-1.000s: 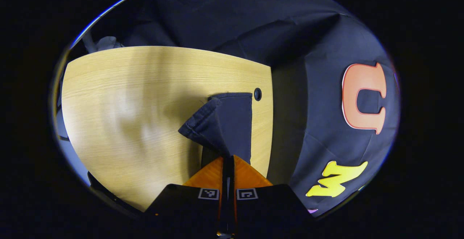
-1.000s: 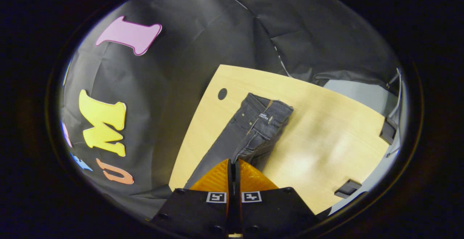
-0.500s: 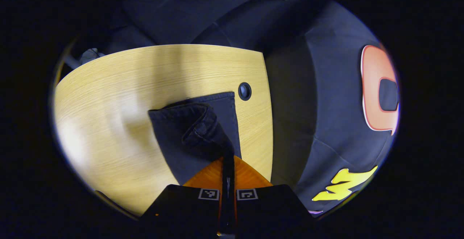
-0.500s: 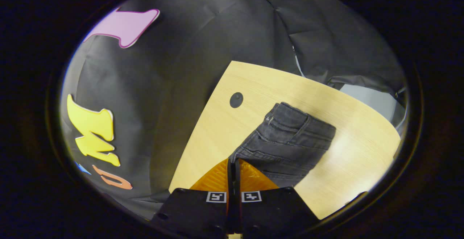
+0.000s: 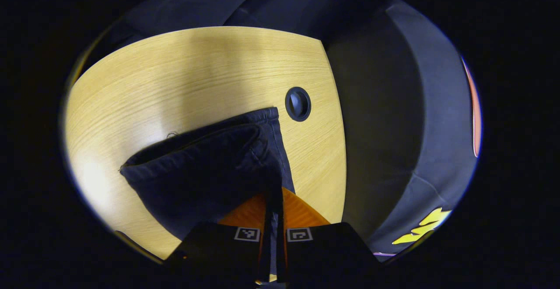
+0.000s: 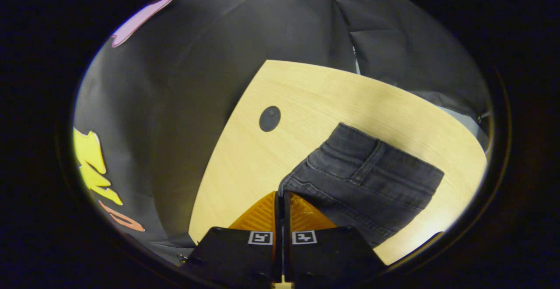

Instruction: Grasp the waist and the cuffs of the jeans and fold them to make the two legs overlap; first hold the waist and fold one-third of the jeans toward the cuffs, then hold the cuffs and fold the remaining one-third in the same direction to finish folding.

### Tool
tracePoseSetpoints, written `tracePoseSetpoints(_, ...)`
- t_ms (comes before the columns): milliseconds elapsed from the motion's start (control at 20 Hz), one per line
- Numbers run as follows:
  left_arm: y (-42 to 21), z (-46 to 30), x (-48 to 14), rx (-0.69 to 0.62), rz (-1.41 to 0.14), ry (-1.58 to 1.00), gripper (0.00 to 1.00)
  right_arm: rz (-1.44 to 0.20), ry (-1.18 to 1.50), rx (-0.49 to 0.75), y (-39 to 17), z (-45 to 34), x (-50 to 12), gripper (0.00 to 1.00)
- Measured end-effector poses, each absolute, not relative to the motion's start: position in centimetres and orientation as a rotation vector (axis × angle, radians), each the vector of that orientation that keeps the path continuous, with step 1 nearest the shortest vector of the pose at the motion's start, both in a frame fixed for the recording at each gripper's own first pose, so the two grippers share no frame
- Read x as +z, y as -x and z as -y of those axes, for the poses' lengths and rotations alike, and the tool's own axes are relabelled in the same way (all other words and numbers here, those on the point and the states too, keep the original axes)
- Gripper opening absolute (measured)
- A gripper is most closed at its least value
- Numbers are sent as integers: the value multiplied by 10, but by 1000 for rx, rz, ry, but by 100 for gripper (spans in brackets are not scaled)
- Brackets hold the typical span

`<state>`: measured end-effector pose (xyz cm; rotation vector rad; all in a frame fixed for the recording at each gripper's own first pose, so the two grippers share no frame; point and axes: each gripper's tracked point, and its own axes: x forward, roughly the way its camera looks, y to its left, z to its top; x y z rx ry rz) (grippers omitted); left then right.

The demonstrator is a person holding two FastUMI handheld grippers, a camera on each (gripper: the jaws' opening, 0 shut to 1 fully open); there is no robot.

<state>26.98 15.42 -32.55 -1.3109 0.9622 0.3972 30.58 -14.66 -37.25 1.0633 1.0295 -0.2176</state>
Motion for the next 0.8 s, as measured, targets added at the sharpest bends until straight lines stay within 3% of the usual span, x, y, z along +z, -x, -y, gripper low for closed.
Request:
tracePoseSetpoints(50, -269, -156, -325, 407, -963, 1303, 14, -1032, -1063, -218, -307, 146, -376, 6)
tracePoseSetpoints(100, -269, -159, -330, 421, -972, 1286, 3, -1031, -1061, -218, -309, 143, -378, 6)
tracePoseSetpoints(150, -268, -157, -330, 430, -983, 1277, 23, -1027, -1054, -219, -310, 145, -378, 12)
tracePoseSetpoints(200, -270, -155, -327, 426, -980, 1278, 32, -1025, -1036, -219, -310, 144, -378, 26)
tracePoseSetpoints(250, -272, -153, -321, 421, -973, 1276, 49, -1023, -1016, -217, -309, 145, -376, 25)
tracePoseSetpoints(400, -279, -147, -299, 421, -972, 1224, 98, -1007, -979, -212, -303, 145, -369, 55)
tracePoseSetpoints(450, -284, -144, -288, 413, -954, 1219, 99, -999, -964, -214, -302, 146, -366, 80)
tracePoseSetpoints(500, -289, -141, -275, 405, -941, 1210, 99, -980, -950, -214, -302, 148, -361, 71)
tracePoseSetpoints(800, -289, -127, -193, 294, -813, 933, 100, -827, -756, -134, -285, 159, -290, 96)
